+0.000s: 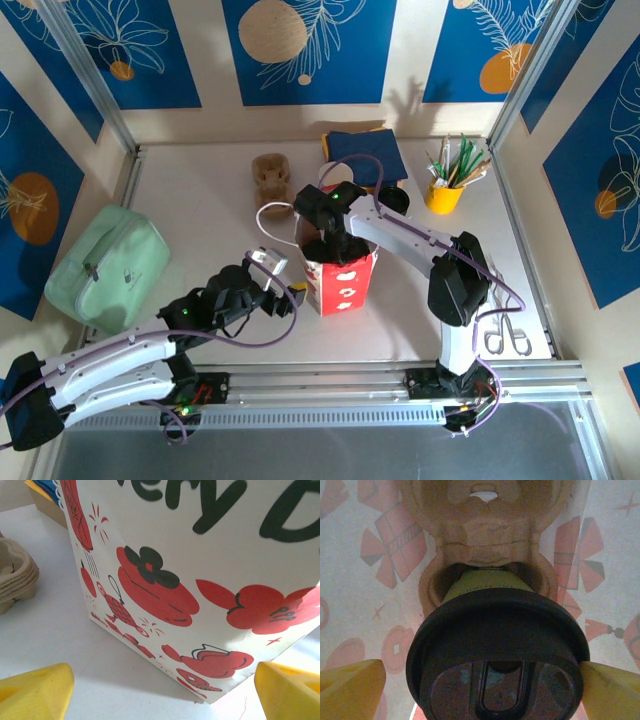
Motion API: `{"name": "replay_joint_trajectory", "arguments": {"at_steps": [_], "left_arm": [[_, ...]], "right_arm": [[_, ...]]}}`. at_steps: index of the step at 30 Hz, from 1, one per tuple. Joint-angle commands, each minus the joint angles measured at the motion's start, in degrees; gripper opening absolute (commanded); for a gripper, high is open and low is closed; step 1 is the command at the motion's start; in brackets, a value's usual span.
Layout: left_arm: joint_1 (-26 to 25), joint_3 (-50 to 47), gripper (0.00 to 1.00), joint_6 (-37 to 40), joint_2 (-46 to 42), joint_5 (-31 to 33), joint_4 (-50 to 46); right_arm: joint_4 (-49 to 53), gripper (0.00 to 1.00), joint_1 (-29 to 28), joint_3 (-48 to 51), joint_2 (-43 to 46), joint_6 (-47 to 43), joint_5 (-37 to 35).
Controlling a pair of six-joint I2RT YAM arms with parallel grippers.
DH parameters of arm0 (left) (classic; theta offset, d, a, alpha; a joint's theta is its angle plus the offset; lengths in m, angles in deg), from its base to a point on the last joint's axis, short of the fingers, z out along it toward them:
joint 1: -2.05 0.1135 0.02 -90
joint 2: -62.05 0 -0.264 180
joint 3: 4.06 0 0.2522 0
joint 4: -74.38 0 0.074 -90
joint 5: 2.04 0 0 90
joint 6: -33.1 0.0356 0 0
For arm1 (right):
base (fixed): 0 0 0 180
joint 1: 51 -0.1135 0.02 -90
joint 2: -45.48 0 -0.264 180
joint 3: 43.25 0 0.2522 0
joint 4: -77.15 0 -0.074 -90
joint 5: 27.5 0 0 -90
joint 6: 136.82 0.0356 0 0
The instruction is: Pack the takeout coffee
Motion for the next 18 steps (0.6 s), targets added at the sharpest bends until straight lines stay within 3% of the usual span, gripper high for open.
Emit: {"name": "replay_joint_trajectory", "arguments": {"at_steps": [1,18], "left_arm": [[-0.39,-0.95,0.93,-0.11,-1.4,0.97,-0.76],[-0.46,-0.93,0.93,-0.12,-2.04,1.21,-1.03]], "right_arm": [[2.2,0.99,-0.5,-1.88,2.45,0.86,-1.12],[3.65,0.95,-1.16,-3.38,2.8,1.39,-2.34]]}}
